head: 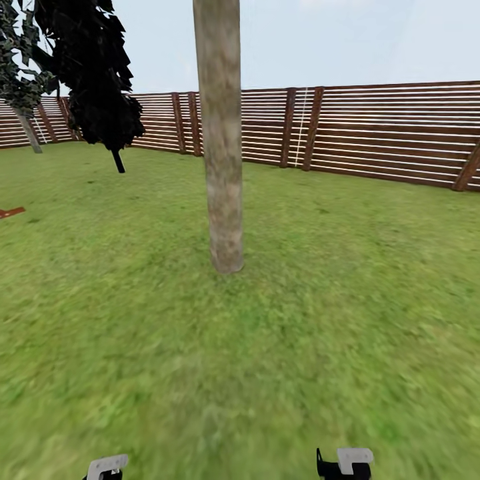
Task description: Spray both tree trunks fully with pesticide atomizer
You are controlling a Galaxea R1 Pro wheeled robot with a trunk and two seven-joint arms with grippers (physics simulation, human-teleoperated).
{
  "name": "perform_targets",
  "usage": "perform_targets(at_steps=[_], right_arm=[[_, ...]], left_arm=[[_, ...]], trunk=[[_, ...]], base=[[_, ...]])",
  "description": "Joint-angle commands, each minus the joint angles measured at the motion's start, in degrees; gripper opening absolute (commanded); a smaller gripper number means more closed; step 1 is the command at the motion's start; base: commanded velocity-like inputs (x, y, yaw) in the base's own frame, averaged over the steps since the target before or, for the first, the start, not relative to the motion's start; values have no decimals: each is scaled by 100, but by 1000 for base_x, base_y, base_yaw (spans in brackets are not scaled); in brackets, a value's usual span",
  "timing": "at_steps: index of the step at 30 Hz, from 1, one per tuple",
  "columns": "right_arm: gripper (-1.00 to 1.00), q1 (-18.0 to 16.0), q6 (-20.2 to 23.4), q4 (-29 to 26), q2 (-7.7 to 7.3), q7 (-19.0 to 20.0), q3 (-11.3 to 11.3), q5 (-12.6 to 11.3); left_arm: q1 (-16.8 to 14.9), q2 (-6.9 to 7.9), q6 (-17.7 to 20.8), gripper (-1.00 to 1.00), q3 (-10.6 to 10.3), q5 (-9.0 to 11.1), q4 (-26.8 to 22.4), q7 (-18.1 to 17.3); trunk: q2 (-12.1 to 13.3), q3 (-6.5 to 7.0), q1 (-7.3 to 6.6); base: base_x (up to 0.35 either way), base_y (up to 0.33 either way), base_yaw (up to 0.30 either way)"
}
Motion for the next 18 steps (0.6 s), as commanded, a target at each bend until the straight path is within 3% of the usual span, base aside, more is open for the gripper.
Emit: perform_targets(at_steps=[1,18], right_arm=[[100,-3,-14,1,0,-10,51,-54],[100,-3,-14,1,0,-10,51,-55]], left_arm=[[-4,0,-16,-100,40,-15,6,-19],[-4,5,-12,-100,45,-10,6,-19]], trunk=[[-2,-5,3],[-2,-5,3]], base=[[339,0,0],[339,0,0]])
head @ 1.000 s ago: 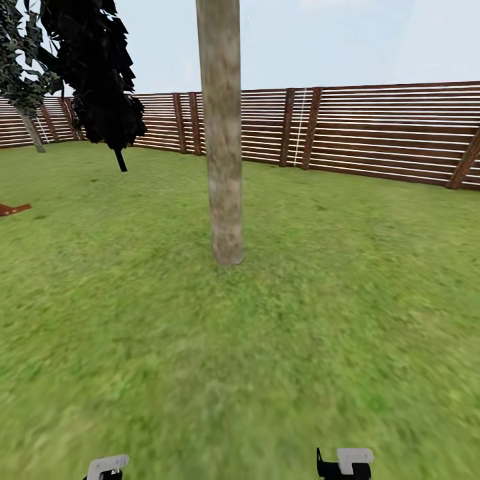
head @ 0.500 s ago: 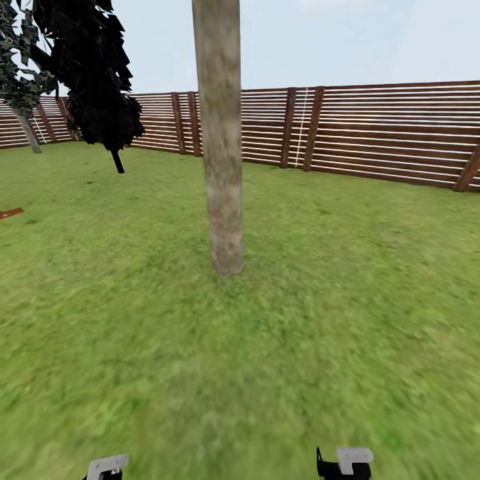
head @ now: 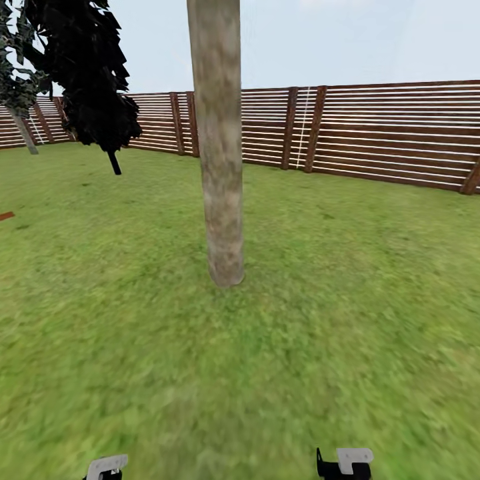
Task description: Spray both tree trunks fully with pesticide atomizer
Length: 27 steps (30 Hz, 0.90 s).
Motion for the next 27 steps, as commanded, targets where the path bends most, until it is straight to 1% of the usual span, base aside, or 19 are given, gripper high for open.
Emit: perform_targets(at_steps=[1,27], right_arm=[[100,0,-14,1,0,-10,51,-53],[100,-1,-14,1,0,-11,51,-53]], left_arm=[[-4,-1,-19,-100,35,-12,6,-19],[-4,4,-26,-100,35,-13,6,-17]], trunk=[[-2,-5,3],[-2,-5,3]], base=[[339,0,0],[339,0,0]])
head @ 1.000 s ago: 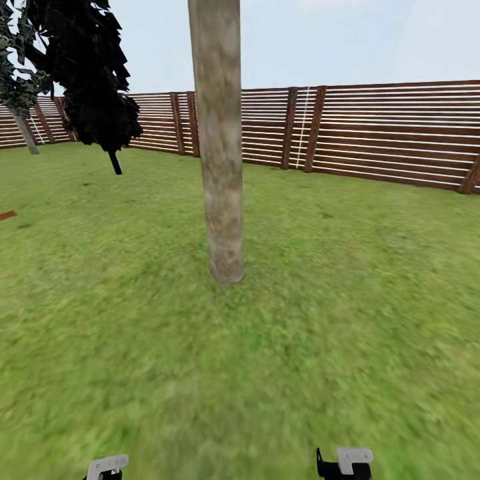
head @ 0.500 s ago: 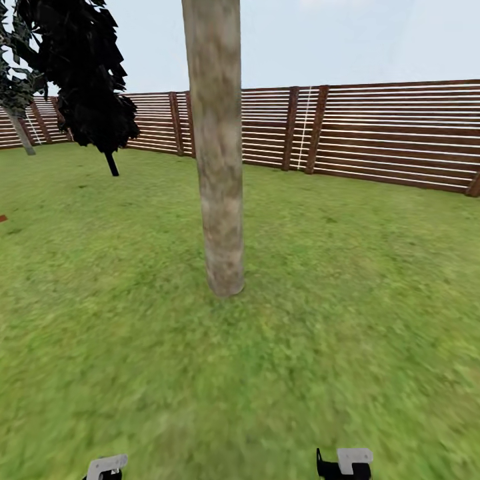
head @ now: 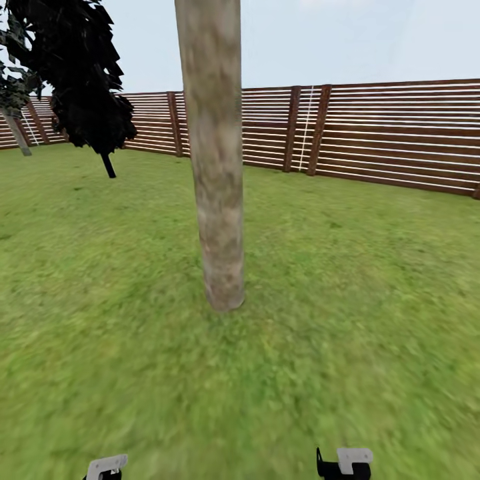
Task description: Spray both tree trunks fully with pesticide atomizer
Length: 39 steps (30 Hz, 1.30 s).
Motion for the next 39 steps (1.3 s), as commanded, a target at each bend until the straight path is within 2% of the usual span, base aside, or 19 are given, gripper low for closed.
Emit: perform_targets(at_steps=[1,19,20,21,23,24,26,28,29,30,32,33,35,36,39], right_arm=[[100,-1,-14,1,0,-10,51,-53],[100,-2,-18,-20,-9,-26,38,-62],[100,-3,-22,-30,-38,-19,44,-48],[100,-6,-21,-37,-49,-5,49,-33],[100,-7,-21,-200,-75,5,81,103],[100,-8,-12,-382,-93,17,148,340],[100,-8,39,-749,-128,37,285,1088],[100,-10,214,-1094,-137,115,327,1900],[100,-9,496,-1335,-139,440,335,2406],[100,-18,774,-1474,-140,861,338,2670],[100,-112,1234,-1693,-140,1843,341,2906],[100,-205,1350,-1812,-147,2281,339,2952],[100,-415,1444,-1940,-162,2982,341,2991],[100,-619,1473,-1970,-165,3463,339,3001],[100,-901,1487,-1995,-167,4265,336,3005]], left_arm=[[-4,0,-18,-100,36,-12,6,-18],[-4,45,-12,-100,41,-10,6,-13],[-4,-3,27,-100,-15,-59,-32,4],[-51,8,50,-100,-52,-146,-69,64],[-94,52,39,-100,-179,-434,-90,29],[-93,77,40,-100,-284,-675,-95,-92],[-147,158,53,-100,-446,-1230,-159,-579],[-254,228,54,-100,-504,-1636,-389,-1083],[-286,288,74,-100,-516,-1990,-576,-1550],[-319,359,125,-100,-517,-2323,-735,-1959],[-471,442,417,-100,-515,-2957,-1010,-2884],[-586,458,661,-100,-517,-3193,-1109,-3317],[-835,467,1072,-100,-521,-3501,-1264,-4038],[-1012,467,1206,-100,-519,-3723,-1352,-4501],[-1329,451,1270,-100,-518,-4057,-1409,-5005]], trunk=[[-2,-5,3],[-2,-5,3],[-2,-5,3],[-2,-5,3],[-2,-5,3],[-2,-5,3],[-2,-5,3],[-2,-5,3],[-2,-5,3],[-2,-5,3],[-2,-5,3],[-2,-5,3],[-2,-5,3],[-2,-5,3],[-2,-5,3]], base=[[339,0,0],[317,0,0],[13,0,0],[3,0,0],[1,0,0],[0,0,0],[0,0,0],[0,0,0],[0,0,0],[0,0,0],[0,0,0],[0,0,0],[0,0,0],[0,0,0],[0,0,0]])
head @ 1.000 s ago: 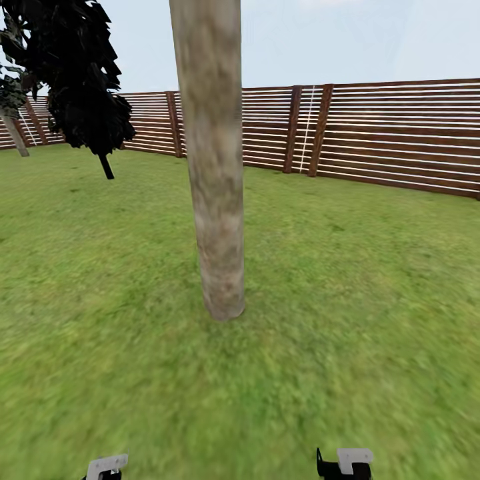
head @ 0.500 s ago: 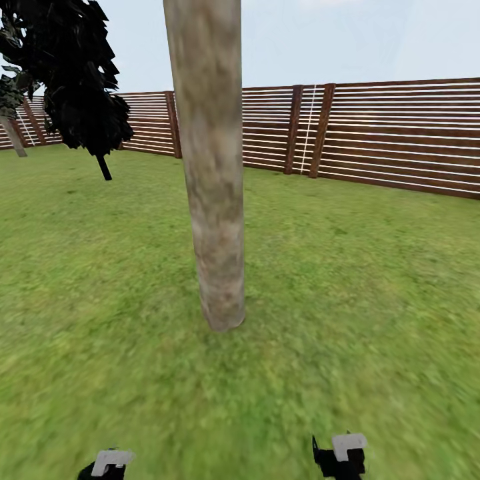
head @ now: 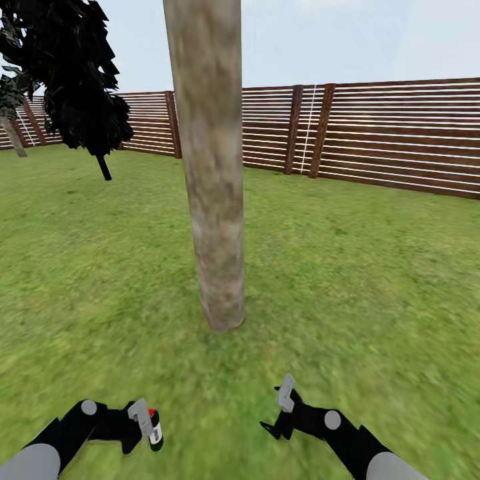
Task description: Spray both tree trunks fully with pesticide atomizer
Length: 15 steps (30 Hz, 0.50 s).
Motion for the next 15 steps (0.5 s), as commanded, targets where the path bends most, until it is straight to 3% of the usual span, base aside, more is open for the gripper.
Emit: perform_targets(at_steps=[1,3,8,11,15], right_arm=[[100,-73,-32,-31,-2,223,-4,64],[100,-150,-32,-57,-2,520,-1,64],[100,-165,-35,-103,14,735,0,64],[100,-169,-32,-395,44,1239,0,66],[100,-170,-31,-564,65,1426,7,72]], left_arm=[[-94,-37,-40,-100,37,-192,-5,-160],[-189,-82,27,-100,37,-414,-19,-423],[-208,-154,48,-100,13,-511,-48,-565],[-209,-207,69,-100,-309,-633,-45,-570],[-209,-320,92,-100,-411,-660,-45,-571]], trunk=[[-2,-6,-1],[-2,-6,-1],[-2,-6,-1],[-2,-6,-1],[-2,-6,-1]], base=[[0,0,0],[0,0,0],[0,0,0],[0,0,0],[0,0,0]])
